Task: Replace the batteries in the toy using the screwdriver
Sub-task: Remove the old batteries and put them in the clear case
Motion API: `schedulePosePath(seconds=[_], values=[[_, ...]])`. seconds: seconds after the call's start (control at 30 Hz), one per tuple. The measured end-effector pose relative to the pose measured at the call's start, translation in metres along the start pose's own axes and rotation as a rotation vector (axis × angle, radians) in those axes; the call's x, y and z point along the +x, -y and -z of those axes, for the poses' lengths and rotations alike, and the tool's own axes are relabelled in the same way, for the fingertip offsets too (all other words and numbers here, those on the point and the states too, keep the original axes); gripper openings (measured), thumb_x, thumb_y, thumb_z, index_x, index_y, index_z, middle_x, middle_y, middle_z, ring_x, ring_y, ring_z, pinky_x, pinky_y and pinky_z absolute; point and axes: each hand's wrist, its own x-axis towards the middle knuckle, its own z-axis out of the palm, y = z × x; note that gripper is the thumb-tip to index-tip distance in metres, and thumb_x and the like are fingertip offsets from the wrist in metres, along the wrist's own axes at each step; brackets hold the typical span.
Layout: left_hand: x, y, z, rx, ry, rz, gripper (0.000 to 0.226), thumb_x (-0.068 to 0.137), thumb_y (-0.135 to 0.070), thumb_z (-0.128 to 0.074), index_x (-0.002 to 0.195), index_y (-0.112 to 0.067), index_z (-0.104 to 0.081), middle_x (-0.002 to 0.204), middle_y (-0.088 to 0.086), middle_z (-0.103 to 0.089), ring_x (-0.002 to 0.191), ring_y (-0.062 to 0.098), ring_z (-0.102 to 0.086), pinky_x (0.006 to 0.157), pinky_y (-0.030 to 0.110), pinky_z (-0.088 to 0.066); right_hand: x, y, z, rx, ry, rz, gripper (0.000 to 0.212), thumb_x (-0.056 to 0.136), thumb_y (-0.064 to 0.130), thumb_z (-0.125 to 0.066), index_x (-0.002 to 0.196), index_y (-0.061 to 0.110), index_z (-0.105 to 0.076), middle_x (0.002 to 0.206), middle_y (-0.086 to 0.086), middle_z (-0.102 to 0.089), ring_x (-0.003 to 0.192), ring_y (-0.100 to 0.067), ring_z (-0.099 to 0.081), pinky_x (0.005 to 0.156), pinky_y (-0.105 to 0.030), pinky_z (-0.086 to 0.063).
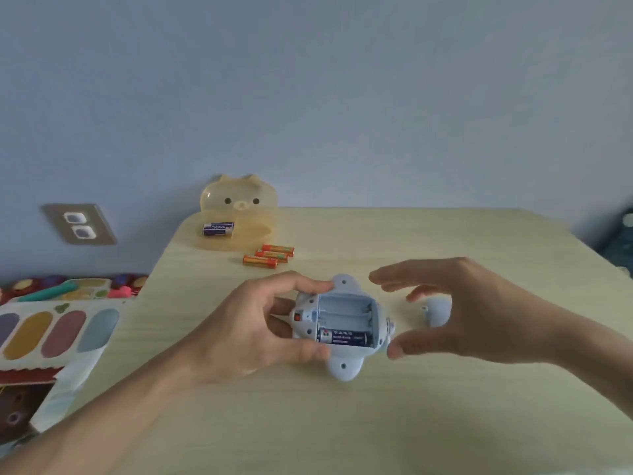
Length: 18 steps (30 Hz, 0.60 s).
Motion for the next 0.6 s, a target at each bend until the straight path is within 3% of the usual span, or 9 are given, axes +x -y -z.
schedulePosePath(seconds=[0.13,0.33,0.43,0.53,0.6], values=[[-0.002,-0.003,-0.003,0.031,-0.017,-0.01,0.065,0.064,-0.018,-0.102,0.118,-0.039,-0.072,0.111,0.004,-0.083,0.095,0.019,-0.081,0.086,0.036,-0.065,-0.005,-0.013,-0.027,0.02,-0.013,0.077,0.087,0.065,0.064,-0.087,0.144,0.055,-0.05,0.127,0.034,-0.068,0.109,0.007,-0.066,0.096,-0.021,-0.055],[-0.007,-0.017,-0.005,0.451,-0.008,-0.139,0.07,0.065,-0.054,-0.095,0.127,-0.049,-0.063,0.136,-0.022,-0.065,0.13,0.001,-0.06,0.109,0.027,-0.049,-0.009,-0.021,-0.045,0.161,-0.179,0.152,0.082,0.074,0.041,-0.091,0.147,0.041,-0.054,0.12,0.025,-0.075,0.104,0.002,-0.072,0.096,-0.02,-0.055],[-0.006,-0.031,-0.006,0.66,0.058,-0.298,0.067,0.071,-0.062,-0.087,0.128,-0.05,-0.054,0.147,-0.031,-0.04,0.145,0.002,-0.04,0.109,0.021,-0.04,-0.009,-0.021,-0.046,0.17,-0.204,0.148,0.079,0.075,0.039,-0.092,0.145,0.044,-0.056,0.118,0.027,-0.075,0.103,0.006,-0.073,0.097,-0.029,-0.058],[-0.002,-0.041,-0.014,0.77,0.158,-0.34,0.051,0.077,-0.067,-0.079,0.119,-0.053,-0.054,0.146,-0.031,-0.028,0.144,0.006,-0.033,0.107,0.03,-0.044,-0.009,-0.019,-0.045,0.2,-0.183,0.141,0.077,0.076,0.043,-0.09,0.144,0.048,-0.055,0.113,0.024,-0.077,0.101,0.0,-0.075,0.095,-0.041,-0.059],[0.002,-0.042,-0.02,0.791,0.209,-0.346,0.04,0.081,-0.066,-0.076,0.115,-0.051,-0.058,0.144,-0.03,-0.026,0.142,0.004,-0.031,0.101,0.024,-0.045,-0.007,-0.018,-0.044,0.23,-0.168,0.149,0.074,0.077,0.04,-0.09,0.143,0.046,-0.057,0.113,0.02,-0.078,0.096,-0.005,-0.077,0.094,-0.043,-0.059]])
